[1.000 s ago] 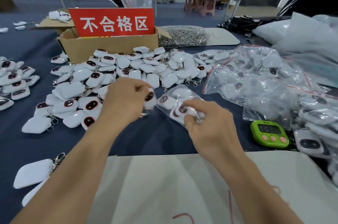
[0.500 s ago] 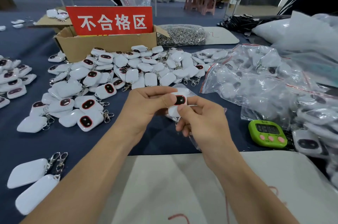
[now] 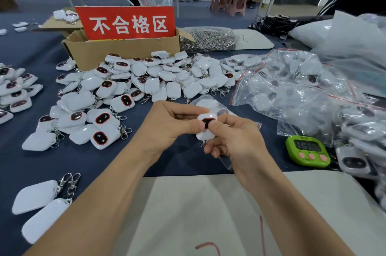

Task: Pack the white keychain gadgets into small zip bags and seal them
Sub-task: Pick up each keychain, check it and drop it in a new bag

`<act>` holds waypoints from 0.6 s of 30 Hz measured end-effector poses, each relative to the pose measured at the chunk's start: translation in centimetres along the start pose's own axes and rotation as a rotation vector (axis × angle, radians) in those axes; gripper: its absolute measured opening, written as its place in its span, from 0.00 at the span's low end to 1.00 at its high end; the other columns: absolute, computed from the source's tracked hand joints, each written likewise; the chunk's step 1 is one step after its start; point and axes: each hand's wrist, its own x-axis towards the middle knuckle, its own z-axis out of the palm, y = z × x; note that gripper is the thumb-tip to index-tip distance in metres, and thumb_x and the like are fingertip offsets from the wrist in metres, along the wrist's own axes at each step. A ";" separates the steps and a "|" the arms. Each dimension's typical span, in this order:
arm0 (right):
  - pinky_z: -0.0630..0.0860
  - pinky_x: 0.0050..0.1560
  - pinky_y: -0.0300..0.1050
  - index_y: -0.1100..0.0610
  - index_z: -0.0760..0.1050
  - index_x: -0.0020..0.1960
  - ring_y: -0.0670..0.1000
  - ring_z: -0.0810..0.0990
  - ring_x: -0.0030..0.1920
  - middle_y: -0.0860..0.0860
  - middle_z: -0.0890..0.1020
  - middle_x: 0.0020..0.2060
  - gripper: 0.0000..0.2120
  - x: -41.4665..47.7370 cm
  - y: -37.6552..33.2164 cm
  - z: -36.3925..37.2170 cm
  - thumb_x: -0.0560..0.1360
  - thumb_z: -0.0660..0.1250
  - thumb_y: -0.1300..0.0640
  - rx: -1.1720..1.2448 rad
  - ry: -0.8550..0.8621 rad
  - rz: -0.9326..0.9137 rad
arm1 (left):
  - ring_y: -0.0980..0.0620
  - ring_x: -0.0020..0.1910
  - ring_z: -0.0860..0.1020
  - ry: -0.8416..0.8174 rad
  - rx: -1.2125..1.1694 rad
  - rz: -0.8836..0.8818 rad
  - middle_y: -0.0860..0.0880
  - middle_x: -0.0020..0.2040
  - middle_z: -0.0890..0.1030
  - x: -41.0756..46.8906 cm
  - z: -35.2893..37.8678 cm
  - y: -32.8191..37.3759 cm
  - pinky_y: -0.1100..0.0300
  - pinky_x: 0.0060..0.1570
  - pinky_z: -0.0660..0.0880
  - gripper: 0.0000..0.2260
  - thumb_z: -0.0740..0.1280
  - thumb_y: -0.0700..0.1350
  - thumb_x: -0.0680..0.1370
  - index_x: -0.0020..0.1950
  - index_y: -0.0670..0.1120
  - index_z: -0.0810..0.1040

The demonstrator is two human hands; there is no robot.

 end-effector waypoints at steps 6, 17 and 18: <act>0.74 0.26 0.41 0.59 0.79 0.41 0.53 0.79 0.27 0.54 0.84 0.32 0.12 0.2 -0.2 0.3 0.82 0.64 0.65 0.026 0.005 0.014 | 0.51 0.45 0.86 0.088 0.064 -0.017 0.44 0.45 0.88 0.3 0.4 -0.6 0.64 0.46 0.79 0.13 0.76 0.31 0.71 0.48 0.48 0.89; 0.72 0.25 0.40 0.59 0.80 0.45 0.51 0.77 0.25 0.56 0.83 0.33 0.06 0.3 -0.2 0.4 0.78 0.67 0.67 -0.052 -0.030 -0.019 | 0.48 0.41 0.86 0.200 0.024 -0.065 0.41 0.42 0.87 0.5 0.6 -0.7 0.64 0.42 0.79 0.11 0.79 0.34 0.66 0.47 0.42 0.89; 0.72 0.26 0.39 0.59 0.81 0.45 0.51 0.76 0.26 0.57 0.82 0.31 0.03 0.3 -0.2 0.3 0.75 0.70 0.66 -0.076 -0.039 -0.032 | 0.48 0.42 0.86 0.191 0.007 -0.072 0.41 0.43 0.87 0.5 0.5 -0.6 0.63 0.42 0.79 0.11 0.79 0.33 0.68 0.49 0.41 0.88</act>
